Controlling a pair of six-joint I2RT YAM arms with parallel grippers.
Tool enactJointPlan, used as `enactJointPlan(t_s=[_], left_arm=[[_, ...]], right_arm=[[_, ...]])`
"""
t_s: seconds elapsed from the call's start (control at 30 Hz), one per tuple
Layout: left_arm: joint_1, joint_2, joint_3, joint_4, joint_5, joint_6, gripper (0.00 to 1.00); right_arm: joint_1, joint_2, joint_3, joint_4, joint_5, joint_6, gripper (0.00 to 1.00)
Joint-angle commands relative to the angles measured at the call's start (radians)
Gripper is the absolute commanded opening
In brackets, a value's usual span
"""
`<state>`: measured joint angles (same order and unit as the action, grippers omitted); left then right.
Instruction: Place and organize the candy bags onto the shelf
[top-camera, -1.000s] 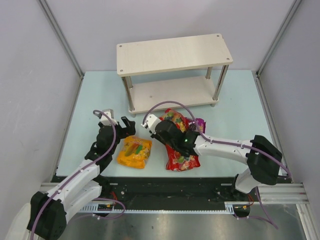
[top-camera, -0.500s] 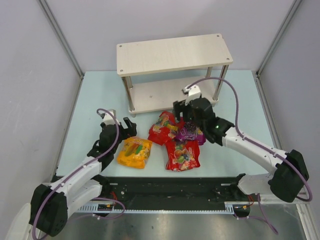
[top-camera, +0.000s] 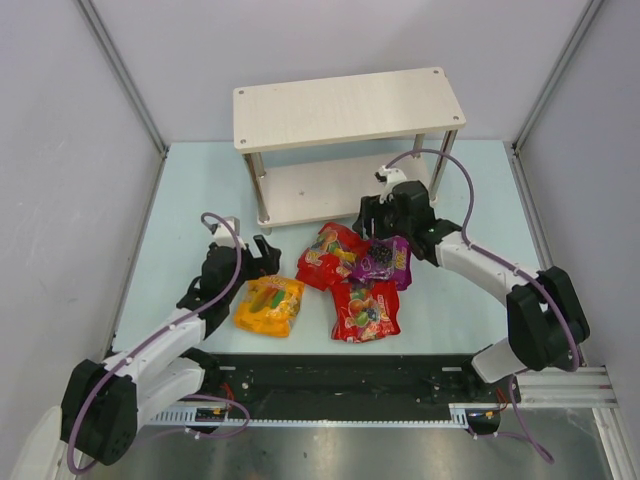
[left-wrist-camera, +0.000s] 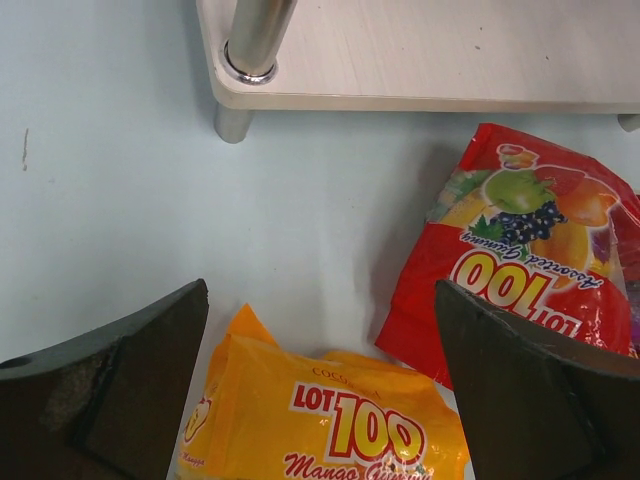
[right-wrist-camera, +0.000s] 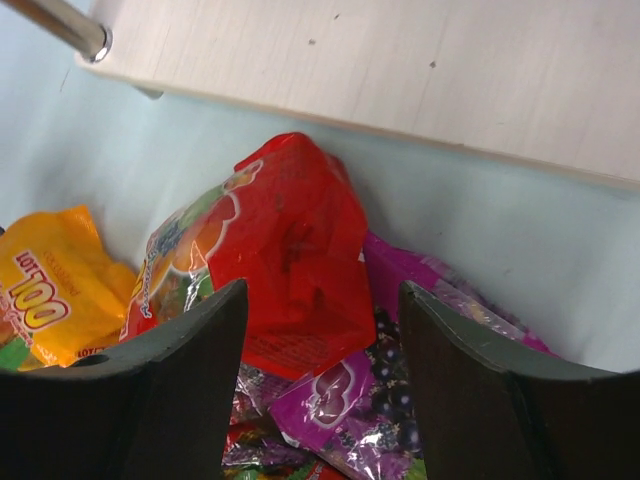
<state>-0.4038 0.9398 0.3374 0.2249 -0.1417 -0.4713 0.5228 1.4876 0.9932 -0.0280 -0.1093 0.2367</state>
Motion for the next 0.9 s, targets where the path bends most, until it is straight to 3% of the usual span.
enactJointPlan(t_s=[0.0, 0.27, 0.57, 0.87], left_arm=[[-0.006, -0.01, 0.045, 0.028, 0.031, -0.006, 1.0], [-0.006, 0.017, 0.06, 0.03, 0.045, -0.007, 1.0], [-0.006, 0.027, 0.069, 0.03, 0.048, -0.006, 1.0], [-0.006, 0.033, 0.069, 0.031, 0.054, -0.009, 1.0]], right_arm=[[0.008, 0.033, 0.007, 0.033, -0.099, -0.065, 0.64], [0.016, 0.082, 0.005, -0.019, -0.027, -0.069, 0.53], [0.017, 0.108, 0.005, -0.055, 0.003, -0.066, 0.49], [0.016, 0.158, 0.005, 0.017, -0.033, -0.051, 0.44]])
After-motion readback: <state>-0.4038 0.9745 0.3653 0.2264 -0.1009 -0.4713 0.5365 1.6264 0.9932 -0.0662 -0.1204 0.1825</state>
